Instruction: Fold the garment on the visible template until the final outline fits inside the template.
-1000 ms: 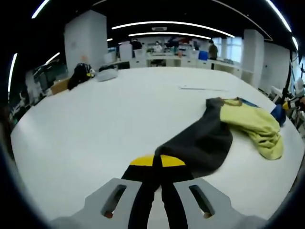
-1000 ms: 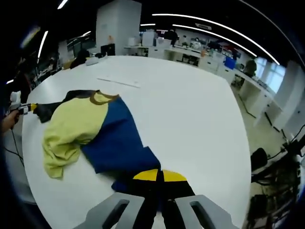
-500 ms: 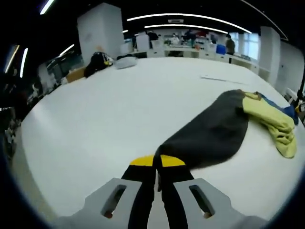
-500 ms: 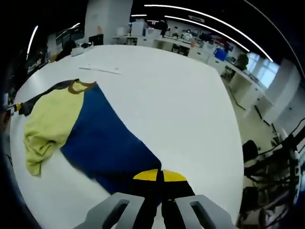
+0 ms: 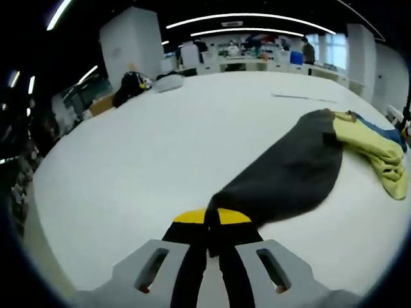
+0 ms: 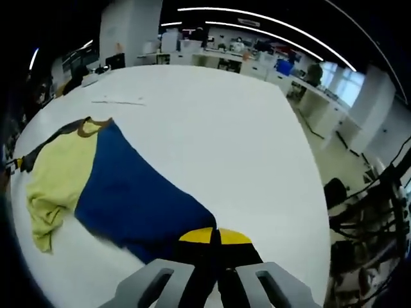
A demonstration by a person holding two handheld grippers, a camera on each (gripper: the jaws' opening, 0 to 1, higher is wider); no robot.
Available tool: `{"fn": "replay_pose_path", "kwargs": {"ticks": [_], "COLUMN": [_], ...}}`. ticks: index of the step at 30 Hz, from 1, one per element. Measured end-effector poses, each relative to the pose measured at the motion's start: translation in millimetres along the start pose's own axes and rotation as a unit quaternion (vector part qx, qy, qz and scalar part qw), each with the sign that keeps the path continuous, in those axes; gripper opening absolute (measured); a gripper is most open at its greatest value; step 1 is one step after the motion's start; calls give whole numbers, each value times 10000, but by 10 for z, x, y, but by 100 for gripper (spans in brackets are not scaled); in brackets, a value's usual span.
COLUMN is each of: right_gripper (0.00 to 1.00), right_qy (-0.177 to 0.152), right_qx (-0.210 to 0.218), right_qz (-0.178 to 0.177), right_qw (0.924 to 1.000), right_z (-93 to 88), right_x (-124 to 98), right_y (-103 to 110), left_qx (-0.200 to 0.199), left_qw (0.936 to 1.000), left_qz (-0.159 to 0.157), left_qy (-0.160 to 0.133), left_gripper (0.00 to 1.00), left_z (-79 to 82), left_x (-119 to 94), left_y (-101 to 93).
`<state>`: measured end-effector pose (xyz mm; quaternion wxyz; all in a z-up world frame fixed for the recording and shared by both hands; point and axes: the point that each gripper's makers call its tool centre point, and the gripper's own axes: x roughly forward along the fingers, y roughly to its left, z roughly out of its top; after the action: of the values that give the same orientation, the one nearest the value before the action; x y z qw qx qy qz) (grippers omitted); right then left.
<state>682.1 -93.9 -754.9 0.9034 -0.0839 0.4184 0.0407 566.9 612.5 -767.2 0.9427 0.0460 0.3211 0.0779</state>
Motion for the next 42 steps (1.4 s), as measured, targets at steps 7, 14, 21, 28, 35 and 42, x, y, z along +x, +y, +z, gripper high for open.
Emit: {"fn": "replay_pose_path", "kwargs": {"ticks": [7,14,21,28,35,42], "right_gripper": [14,35,48,52,54,51], "right_qy": [-293,-285,-162,-11,73,22], "right_qx": [588,891,1204,1392,1619,1895], "right_qz": [-29,80,139,78,39,-1], "right_qw": [9978,9956,9925,9902,9868,9819], "right_z": [60,27,-49,-126,-216,-232], "right_x": [-310,-491,-305,-215,-224,-266], "right_y": [190,376,277,174,194,249], "left_qx": [-3,-93,-19,-18,104,162], "left_qw": [9990,9947,9878,9816,9729,9655], "left_qz": [-336,-889,-1391,-1701,-2036,-2296], "left_qy": [-296,-499,-693,-872,-1091,-1217], "left_gripper": [27,44,56,70,80,88], "left_z": [109,177,228,290,383,429], "left_x": [-86,-168,-295,-360,-480,-553], "left_y": [-146,-369,-601,-741,-914,-1064]}}
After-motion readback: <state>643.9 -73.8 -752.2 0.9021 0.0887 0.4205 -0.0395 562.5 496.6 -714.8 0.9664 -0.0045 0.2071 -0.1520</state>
